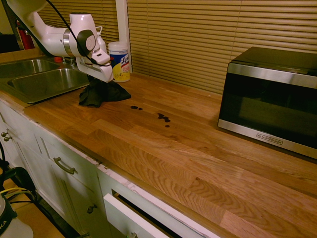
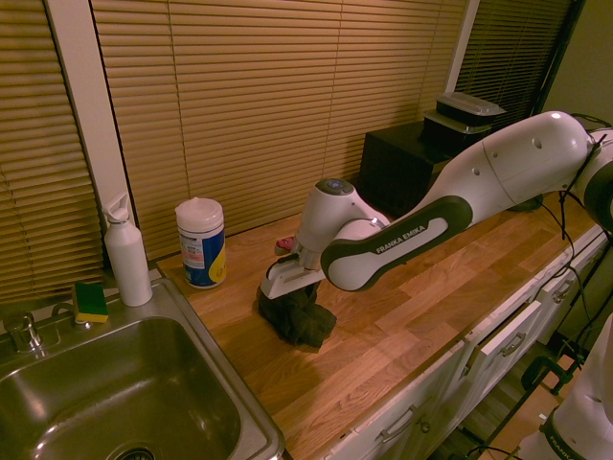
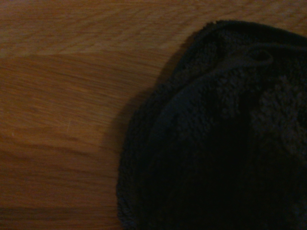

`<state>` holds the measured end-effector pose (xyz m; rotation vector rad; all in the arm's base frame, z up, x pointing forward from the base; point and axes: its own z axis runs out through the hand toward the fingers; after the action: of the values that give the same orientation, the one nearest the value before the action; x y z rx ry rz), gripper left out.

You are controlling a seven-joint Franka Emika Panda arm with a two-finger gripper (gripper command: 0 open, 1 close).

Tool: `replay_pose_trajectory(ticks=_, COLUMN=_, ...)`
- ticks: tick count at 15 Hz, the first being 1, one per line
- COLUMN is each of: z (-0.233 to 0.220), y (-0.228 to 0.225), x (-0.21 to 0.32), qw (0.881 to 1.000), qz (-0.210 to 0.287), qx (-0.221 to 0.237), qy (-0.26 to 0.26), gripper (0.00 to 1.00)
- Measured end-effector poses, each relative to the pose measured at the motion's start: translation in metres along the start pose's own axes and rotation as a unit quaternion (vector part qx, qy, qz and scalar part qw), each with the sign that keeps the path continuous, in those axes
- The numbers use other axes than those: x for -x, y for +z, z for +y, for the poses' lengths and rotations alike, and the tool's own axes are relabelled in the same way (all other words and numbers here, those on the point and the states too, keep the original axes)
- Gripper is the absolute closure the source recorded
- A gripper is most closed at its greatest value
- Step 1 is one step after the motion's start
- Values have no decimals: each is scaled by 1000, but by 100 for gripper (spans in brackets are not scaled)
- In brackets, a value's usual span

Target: Clear the spill

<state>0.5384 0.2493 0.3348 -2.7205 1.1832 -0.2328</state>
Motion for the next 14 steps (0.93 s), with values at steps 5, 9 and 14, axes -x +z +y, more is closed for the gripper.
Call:
replay_pose_trajectory(ticks=5, z=0, y=-1, x=-3, qw=1000, qz=0, qx=4, qy=0, gripper=100)
replay_pose_trajectory(ticks=9, z=7, y=-2, x=-15, qw=1000, qz=-4, qx=14, qy=-12, gripper=100)
replay_pose_trajectory(ticks=14, z=24, y=-3, x=-51, qw=1000, qz=2, qx=30, qy=-5, gripper=100)
